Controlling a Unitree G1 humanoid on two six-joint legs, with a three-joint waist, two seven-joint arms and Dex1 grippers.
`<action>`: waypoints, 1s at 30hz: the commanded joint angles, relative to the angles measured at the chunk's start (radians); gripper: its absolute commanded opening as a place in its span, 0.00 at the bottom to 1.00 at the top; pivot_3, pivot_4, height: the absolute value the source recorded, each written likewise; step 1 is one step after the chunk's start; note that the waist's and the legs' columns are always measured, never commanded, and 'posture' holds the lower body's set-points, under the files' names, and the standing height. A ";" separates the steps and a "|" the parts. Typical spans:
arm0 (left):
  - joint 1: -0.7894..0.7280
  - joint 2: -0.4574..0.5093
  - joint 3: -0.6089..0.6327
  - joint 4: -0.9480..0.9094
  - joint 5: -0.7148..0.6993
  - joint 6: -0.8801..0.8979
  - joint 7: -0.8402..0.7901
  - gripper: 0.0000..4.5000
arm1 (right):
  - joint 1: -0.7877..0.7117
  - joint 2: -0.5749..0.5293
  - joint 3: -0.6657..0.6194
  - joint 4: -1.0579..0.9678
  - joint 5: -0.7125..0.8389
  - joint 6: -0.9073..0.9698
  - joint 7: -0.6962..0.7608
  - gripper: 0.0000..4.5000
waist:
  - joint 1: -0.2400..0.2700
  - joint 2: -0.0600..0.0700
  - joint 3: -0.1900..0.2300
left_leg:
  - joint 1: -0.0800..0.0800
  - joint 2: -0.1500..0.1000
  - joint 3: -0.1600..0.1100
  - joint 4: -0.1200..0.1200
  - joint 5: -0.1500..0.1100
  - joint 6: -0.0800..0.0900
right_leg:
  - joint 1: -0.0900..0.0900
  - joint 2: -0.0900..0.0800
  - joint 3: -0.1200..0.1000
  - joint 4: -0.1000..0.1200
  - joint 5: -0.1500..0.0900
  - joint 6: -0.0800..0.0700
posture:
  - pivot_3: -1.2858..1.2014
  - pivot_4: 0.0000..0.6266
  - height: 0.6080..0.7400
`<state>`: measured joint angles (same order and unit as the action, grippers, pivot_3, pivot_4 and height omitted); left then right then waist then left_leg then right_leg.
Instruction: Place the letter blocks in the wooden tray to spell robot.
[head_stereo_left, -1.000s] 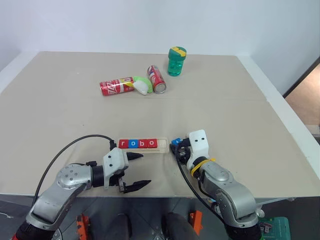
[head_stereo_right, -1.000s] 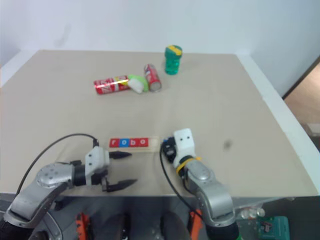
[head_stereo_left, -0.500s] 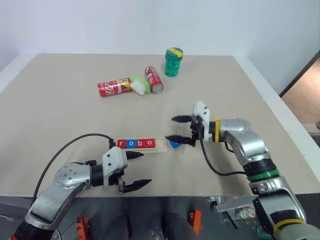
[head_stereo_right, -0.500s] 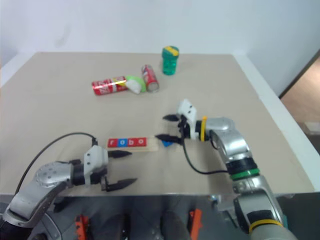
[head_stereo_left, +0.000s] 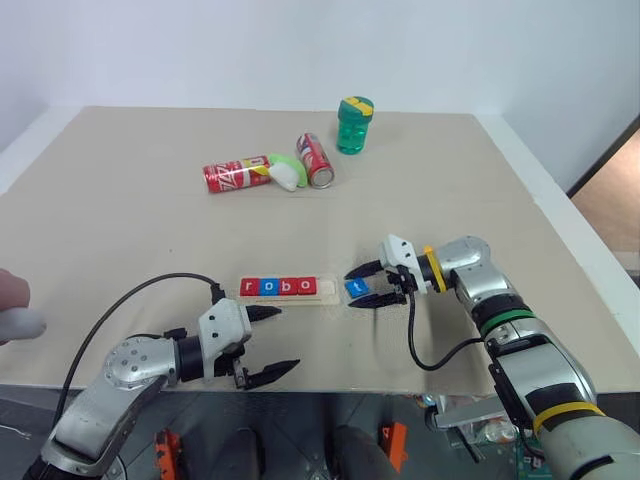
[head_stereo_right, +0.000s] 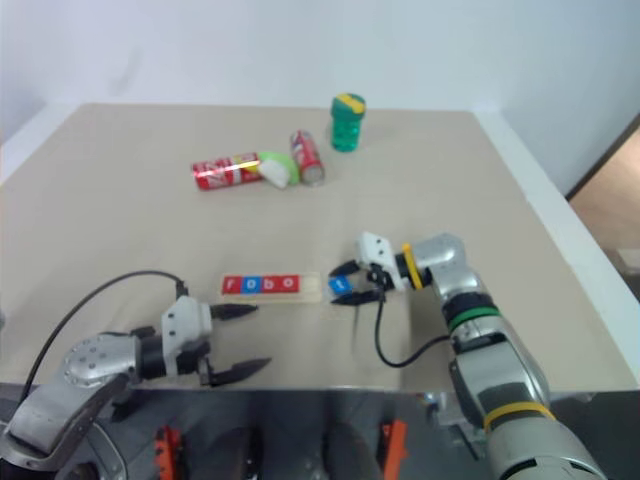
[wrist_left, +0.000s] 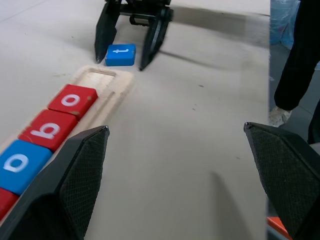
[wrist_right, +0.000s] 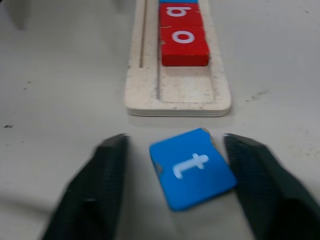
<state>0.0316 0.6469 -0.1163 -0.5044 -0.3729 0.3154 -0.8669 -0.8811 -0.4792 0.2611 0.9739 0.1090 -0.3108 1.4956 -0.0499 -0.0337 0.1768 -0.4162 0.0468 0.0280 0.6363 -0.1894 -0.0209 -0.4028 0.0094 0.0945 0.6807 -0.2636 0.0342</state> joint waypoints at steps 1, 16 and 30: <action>-0.004 0.007 0.010 -0.034 -0.005 0.003 0.003 1.00 | 0.051 -0.006 -0.022 -0.029 -0.008 0.044 -0.005 0.31 | 0.000 0.000 0.000 | 0.001 0.000 0.000 0.000 0.001 0.000 | 0.001 0.000 0.001 0.000 0.001 -0.001 | 0.52 0.24 1.00; -0.084 -0.074 0.044 0.073 0.012 -0.001 0.091 1.00 | 0.109 0.004 -0.086 -0.388 0.048 0.329 -0.103 0.30 | 0.001 0.000 0.000 | 0.007 0.001 0.001 -0.002 0.002 0.001 | 0.002 0.001 0.005 0.001 0.002 -0.001 | 0.52 0.24 1.00; -0.044 -0.077 0.041 0.046 0.049 -0.010 0.131 1.00 | 0.052 0.107 -0.013 -0.346 -0.018 0.336 -0.139 0.30 | -0.001 0.001 0.000 | -0.004 0.001 0.002 -0.004 0.002 0.001 | -0.007 0.002 0.003 0.000 0.006 -0.001 | 0.52 0.24 1.00</action>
<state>-0.0141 0.5691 -0.0973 -0.4165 -0.3292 0.3238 -0.7483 -0.7959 -0.3886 0.2382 0.6170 0.1004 0.0391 1.3681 -0.0508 -0.0332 0.1773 -0.4202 0.0473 0.0296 0.6322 -0.1879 -0.0204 -0.4093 0.0117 0.0975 0.6809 -0.2579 0.0335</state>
